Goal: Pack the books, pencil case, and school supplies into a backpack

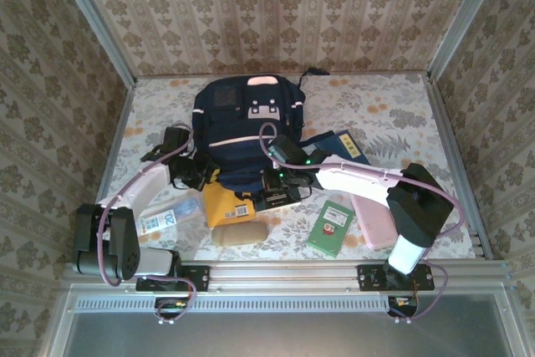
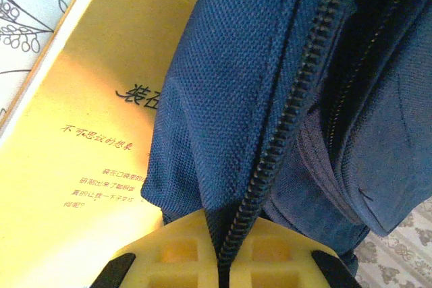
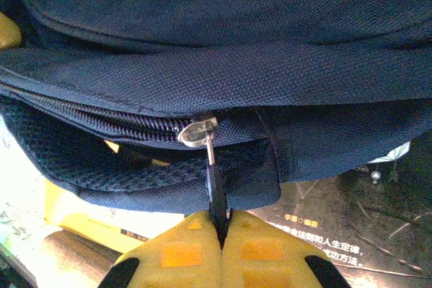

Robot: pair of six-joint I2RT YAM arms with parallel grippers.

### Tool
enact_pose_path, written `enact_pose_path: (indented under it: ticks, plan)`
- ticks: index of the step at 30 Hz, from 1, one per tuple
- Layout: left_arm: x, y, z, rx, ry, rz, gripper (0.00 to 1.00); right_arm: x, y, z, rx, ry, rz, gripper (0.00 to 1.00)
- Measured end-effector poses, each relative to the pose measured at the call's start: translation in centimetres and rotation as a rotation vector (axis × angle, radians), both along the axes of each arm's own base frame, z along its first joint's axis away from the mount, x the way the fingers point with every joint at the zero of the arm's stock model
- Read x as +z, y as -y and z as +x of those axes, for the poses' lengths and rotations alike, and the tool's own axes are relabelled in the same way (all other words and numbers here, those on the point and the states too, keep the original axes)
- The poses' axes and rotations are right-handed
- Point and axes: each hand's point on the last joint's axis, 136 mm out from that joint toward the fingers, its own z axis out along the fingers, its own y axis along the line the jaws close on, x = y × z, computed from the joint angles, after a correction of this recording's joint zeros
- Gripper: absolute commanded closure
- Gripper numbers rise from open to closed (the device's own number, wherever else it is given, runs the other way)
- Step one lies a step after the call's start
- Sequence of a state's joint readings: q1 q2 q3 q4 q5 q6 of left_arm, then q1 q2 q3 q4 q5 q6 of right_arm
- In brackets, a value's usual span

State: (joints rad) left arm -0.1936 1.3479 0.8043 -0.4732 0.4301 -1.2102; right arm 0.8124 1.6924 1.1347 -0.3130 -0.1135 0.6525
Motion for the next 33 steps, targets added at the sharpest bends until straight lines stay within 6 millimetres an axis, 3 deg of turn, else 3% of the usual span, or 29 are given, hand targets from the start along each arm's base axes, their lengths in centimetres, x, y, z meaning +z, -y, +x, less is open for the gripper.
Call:
enact_pose_path:
  ticks: [4,8,10,15,18,23,33]
  plan:
    - [1.6,-0.9,0.8,-0.018,0.03,0.026,0.91,0.8,-1.3,-0.4,0.028,0.003,0.048,1.0]
    - [4.0,-3.1,2.8,0.001,0.101,0.072,0.67,2.9,-4.5,0.0,0.043,0.017,0.119,1.0]
    - [5.0,-4.4,3.6,0.022,0.137,0.091,0.6,3.7,-6.6,0.5,0.039,0.016,0.153,1.0]
    - [6.4,-5.3,2.5,0.044,0.19,0.098,0.51,2.8,-10.0,0.7,0.024,-0.019,0.183,1.0]
    - [6.0,-5.1,0.6,0.06,0.179,0.07,0.49,1.6,-10.9,0.4,0.02,-0.044,0.18,1.0]
    - [3.3,-3.5,-1.9,0.07,0.079,0.03,0.47,0.9,-11.4,0.1,0.014,-0.055,0.184,1.0]
    - [0.6,-0.8,-0.8,0.059,-0.009,0.008,0.48,1.0,-11.6,0.3,0.015,-0.046,0.198,1.0]
